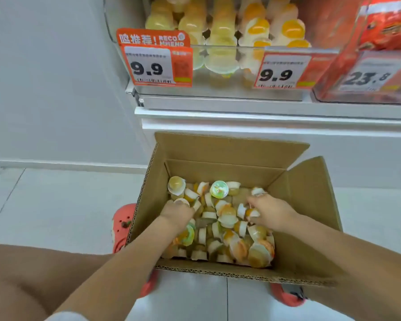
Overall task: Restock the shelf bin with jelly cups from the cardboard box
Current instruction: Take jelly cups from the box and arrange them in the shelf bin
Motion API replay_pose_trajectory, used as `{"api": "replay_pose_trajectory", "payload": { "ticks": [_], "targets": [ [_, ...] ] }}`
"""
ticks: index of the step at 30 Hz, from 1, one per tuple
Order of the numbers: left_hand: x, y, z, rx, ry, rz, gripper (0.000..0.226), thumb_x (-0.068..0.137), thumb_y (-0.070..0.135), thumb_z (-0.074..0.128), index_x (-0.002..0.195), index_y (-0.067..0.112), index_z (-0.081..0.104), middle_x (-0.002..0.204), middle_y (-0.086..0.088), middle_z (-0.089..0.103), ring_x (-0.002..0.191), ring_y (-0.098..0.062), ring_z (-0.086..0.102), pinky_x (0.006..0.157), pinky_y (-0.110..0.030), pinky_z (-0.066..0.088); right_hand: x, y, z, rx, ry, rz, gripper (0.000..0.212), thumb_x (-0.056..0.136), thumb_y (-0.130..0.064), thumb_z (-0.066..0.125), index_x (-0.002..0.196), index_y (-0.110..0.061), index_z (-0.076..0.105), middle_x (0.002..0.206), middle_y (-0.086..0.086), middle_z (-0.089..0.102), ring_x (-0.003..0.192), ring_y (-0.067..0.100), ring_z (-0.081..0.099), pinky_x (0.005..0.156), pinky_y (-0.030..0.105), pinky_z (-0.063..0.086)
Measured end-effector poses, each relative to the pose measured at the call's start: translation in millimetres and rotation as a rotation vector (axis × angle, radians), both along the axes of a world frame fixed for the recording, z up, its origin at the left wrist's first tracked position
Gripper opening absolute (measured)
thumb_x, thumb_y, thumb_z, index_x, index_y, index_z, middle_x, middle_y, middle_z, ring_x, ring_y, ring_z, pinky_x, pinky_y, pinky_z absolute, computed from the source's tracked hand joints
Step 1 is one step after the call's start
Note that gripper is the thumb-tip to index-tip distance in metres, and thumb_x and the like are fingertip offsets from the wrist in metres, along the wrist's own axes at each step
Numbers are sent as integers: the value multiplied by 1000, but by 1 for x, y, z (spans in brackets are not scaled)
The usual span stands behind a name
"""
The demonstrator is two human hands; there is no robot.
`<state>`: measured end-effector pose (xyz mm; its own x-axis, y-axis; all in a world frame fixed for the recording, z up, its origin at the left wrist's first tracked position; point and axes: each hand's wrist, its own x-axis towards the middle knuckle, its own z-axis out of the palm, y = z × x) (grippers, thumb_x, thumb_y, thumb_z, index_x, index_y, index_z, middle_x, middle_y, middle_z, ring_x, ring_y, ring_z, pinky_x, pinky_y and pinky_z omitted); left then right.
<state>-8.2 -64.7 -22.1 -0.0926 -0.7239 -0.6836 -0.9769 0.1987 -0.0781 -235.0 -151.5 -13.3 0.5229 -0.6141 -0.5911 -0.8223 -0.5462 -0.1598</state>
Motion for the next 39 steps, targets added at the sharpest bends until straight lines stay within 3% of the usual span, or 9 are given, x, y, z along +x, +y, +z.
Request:
{"api": "replay_pose_trajectory", "payload": {
  "ticks": [8,18,20,22,24,26,30,34,39],
  "targets": [
    [11,-22,-63,-17,-24,32,48,91,18,53,136,11,37,140,-10,39,132,-27,32,106,-37,32,39,-9,-96,193,-78,-275,54,87,-34,64,133,-14,44,122,11,56,114,28,53,90,39,48],
    [15,-27,-96,-77,74,469,41,94,24,53,131,13,40,133,-12,42,123,-31,41,99,-44,36,70,-3,-137,52,9,-455,50,84,-37,68,120,-6,51,118,16,56,111,29,55,83,33,47],
    [14,-28,-86,-165,254,760,43,94,28,53,132,11,42,132,-14,44,119,-33,46,96,-41,39,73,-3,-136,77,20,-501,38,83,-35,68,106,-7,58,116,15,58,110,28,55,79,31,47],
    [17,-33,-71,-206,577,1338,46,93,29,57,132,9,45,132,-16,48,116,-34,50,93,-38,42,73,-4,-130,122,19,-544,30,80,-35,71,87,-10,56,112,14,59,108,27,55,79,31,47],
    [22,-40,-54,-34,959,1970,38,91,30,61,122,9,54,131,-16,52,109,-31,53,89,-40,47,70,-3,-119,164,3,-567,37,78,-36,74,72,-13,46,107,11,60,105,26,57,74,30,46],
    [28,-41,-33,164,1205,2227,31,88,28,65,113,10,59,129,-14,54,100,-29,55,85,-43,50,64,0,-106,213,-80,-625,39,78,-36,75,69,-15,44,89,5,59,93,23,59,61,25,43],
    [28,-49,17,242,1328,2127,38,86,25,69,118,10,58,117,-12,57,89,-25,59,61,-42,50,52,-8,-45,425,-314,-762,32,74,-37,76,74,-7,62,72,-1,56,70,15,60,58,25,50],
    [12,-59,97,316,1407,1881,27,86,33,66,97,9,57,93,-10,58,83,-22,56,69,-39,51,46,-26,64,469,-658,-759,36,79,-27,75,110,-11,65,101,-5,62,89,6,62,71,16,53],
    [-4,-55,193,314,1689,1653,21,93,33,52,95,13,59,94,-10,61,86,-22,56,76,-40,52,34,-19,200,169,-1051,-463,28,75,-17,79,101,-21,70,96,-8,68,88,7,64,80,17,50]
  ]
}}
